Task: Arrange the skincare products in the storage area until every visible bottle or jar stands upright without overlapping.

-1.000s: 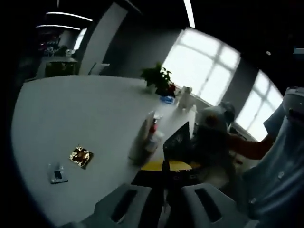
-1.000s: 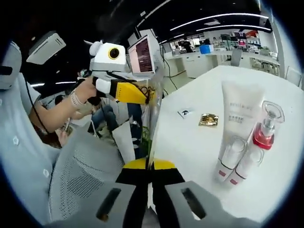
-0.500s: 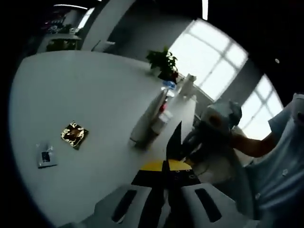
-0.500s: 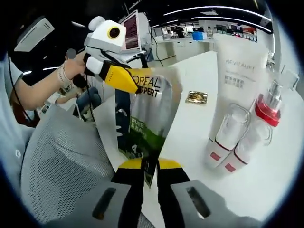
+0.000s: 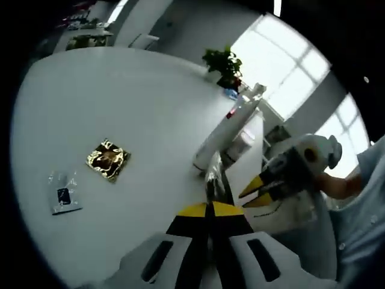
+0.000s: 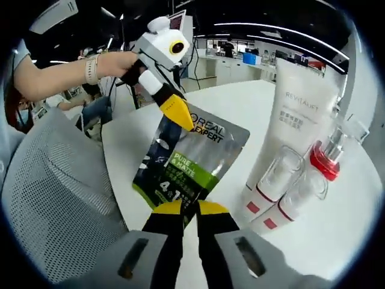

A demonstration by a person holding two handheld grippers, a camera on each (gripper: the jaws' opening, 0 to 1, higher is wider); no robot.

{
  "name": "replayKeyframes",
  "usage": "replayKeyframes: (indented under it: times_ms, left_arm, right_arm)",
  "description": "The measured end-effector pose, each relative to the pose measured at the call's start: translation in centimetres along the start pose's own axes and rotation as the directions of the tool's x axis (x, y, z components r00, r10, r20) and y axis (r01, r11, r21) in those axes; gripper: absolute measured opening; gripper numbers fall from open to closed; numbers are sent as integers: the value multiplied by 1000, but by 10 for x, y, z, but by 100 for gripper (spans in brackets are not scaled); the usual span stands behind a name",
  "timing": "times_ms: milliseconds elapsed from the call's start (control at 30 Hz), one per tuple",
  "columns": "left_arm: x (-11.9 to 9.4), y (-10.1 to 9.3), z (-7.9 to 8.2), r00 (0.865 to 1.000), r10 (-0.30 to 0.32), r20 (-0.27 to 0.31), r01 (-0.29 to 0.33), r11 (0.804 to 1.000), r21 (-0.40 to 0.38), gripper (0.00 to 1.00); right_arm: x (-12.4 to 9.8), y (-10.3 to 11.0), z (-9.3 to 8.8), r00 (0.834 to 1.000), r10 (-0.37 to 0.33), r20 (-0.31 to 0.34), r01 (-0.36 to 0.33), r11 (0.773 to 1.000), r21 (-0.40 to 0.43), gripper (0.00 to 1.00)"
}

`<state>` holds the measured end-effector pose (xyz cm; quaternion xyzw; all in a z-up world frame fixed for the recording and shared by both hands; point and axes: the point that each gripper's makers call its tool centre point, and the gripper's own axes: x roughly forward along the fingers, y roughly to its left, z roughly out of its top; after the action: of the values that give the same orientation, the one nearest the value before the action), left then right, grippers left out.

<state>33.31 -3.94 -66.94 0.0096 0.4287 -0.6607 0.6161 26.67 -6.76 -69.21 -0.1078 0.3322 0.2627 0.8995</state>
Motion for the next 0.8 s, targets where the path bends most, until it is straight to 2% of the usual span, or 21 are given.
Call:
replayKeyframes:
  times_ms: [167,267,333,467,567,800]
  left_arm:
    - [8,13,-6,997,55,-56,-52,998,45,0]
    - [13,18,-8,994,72,-88,-65,994,85,0]
    - [15,26,-6,992,77,-99,-68,994,86,0]
    - [21,30,-6,991,77,-112,-67,994,92,0]
    - [24,34,-7,989,81,-122,-69,993,98,0]
    - [34,41,-8,987,76,-140,-57,989,137,0]
  right_arm:
    - [10,3,3,1000,16,-25,-17,999,-44,16]
    - [18,2,4,999,1,-40,-3,999,-50,28]
    - [25,4,0,998,2,-63,-5,999,-48,32]
    - [35,9,-9,995,7,-101,-12,999,-47,41]
    - [40,9,-17,992,-1,-126,-9,997,-75,43]
    - [40,3,-24,987,-39,-156,26,996,-81,44]
